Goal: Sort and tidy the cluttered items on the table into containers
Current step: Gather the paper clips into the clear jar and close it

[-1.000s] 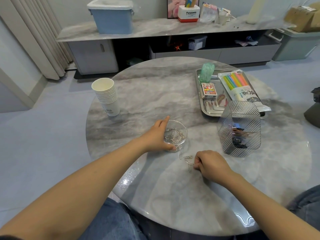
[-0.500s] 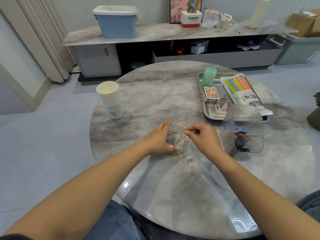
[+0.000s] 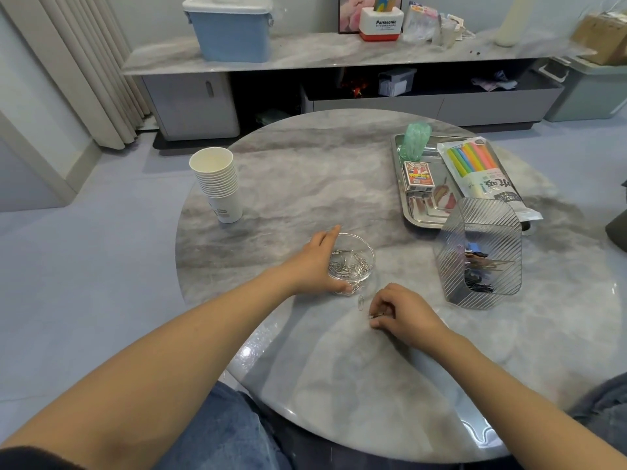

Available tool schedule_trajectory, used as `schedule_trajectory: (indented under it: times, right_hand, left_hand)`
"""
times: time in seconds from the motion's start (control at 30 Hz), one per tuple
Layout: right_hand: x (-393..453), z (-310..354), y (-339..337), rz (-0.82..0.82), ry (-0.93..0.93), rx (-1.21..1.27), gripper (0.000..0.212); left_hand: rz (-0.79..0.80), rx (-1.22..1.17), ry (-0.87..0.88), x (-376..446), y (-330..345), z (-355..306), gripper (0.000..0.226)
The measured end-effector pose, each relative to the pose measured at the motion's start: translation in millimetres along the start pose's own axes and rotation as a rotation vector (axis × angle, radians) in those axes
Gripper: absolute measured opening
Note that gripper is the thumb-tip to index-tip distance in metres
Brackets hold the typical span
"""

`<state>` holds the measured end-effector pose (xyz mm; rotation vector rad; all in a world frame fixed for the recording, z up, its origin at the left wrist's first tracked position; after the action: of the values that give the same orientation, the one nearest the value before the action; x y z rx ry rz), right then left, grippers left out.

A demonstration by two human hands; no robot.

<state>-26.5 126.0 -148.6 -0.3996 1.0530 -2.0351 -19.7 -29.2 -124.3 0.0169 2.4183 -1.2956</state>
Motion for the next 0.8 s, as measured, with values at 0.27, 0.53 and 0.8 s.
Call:
schedule_trajectory:
  times: [0.27, 0.53, 0.8]
  right_hand:
    - [-4, -2, 9, 0.014, 0.026, -0.134, 0.036]
    - [-8, -6, -6, -0.047, 0.093, -0.034, 0.029]
    - [33, 46, -61, -0.359, -0.043, 0.12, 0.01]
  left_hand:
    - [0.004, -0.004, -0.001, -1, 1, 0, 0.115]
    - [0.0, 0.007, -0.001, -1, 1, -2, 0.115]
    - [-0.001, 0.004, -0.005, 0, 1, -1, 0.116]
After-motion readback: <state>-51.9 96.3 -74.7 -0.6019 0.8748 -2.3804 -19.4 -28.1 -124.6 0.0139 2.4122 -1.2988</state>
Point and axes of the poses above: each hand's wrist, its own x-axis towards the middle knuckle, its own y-axis out of the palm, z = x × y, the point moved 8 cm from there along x, towards the middle knuckle, and after that the axes turned 13 degrees about -y, right-handed, at the moved point
